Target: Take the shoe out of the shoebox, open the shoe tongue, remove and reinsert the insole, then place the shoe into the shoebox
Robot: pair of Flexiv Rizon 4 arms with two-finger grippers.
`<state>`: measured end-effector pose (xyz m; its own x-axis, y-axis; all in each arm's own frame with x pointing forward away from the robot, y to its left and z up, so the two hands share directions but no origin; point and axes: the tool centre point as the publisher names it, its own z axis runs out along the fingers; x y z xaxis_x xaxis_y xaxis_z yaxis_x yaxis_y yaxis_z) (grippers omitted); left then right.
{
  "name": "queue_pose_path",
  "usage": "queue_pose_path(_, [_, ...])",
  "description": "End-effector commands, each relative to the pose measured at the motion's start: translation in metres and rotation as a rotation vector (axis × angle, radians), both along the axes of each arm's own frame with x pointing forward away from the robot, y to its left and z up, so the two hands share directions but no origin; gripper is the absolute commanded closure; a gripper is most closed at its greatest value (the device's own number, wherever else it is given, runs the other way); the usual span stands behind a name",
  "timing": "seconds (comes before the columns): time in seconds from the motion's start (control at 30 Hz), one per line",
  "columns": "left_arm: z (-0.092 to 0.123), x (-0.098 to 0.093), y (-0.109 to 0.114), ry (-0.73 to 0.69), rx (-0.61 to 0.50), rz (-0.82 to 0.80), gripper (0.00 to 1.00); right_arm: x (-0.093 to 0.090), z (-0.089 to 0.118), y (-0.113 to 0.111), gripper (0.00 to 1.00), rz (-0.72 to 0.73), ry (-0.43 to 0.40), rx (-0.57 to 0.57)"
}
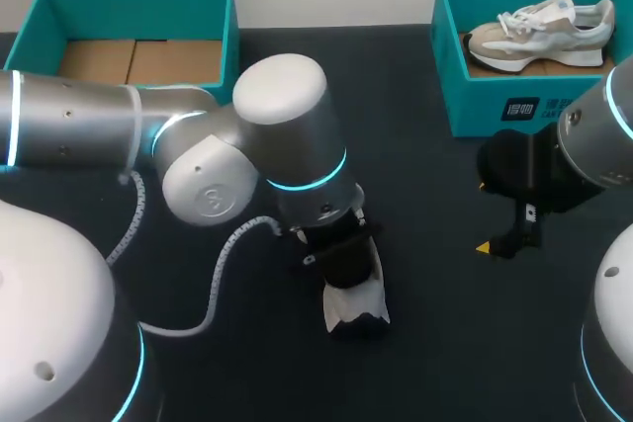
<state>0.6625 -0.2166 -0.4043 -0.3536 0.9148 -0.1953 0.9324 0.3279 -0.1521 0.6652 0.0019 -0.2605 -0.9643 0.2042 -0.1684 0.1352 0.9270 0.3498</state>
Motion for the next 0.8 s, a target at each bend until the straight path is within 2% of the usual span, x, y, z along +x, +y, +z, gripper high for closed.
queue_pose_path(0.03, [-0.019,-0.002,-0.009,0.008,-0.045,0.006,1.0,-0.001,-0.001,0.0,0.0,-0.001,-0.004,0.0])
queue_pose_path(0.37, [-0.01,-0.004,-0.02,0.027,-0.111,0.041,1.0,-0.001,-0.001,0.0,0.0,-0.001,-0.004,0.0])
queue_pose_path(0.5, [0.004,-0.002,-0.015,0.053,-0.095,0.013,1.0,-0.001,-0.001,0.0,0.0,-0.001,-0.004,0.0])
queue_pose_path(0.8, [0.039,0.002,-0.004,-0.074,-0.076,-0.004,1.0,-0.001,-0.001,0.0,0.0,-0.001,-0.004,0.0])
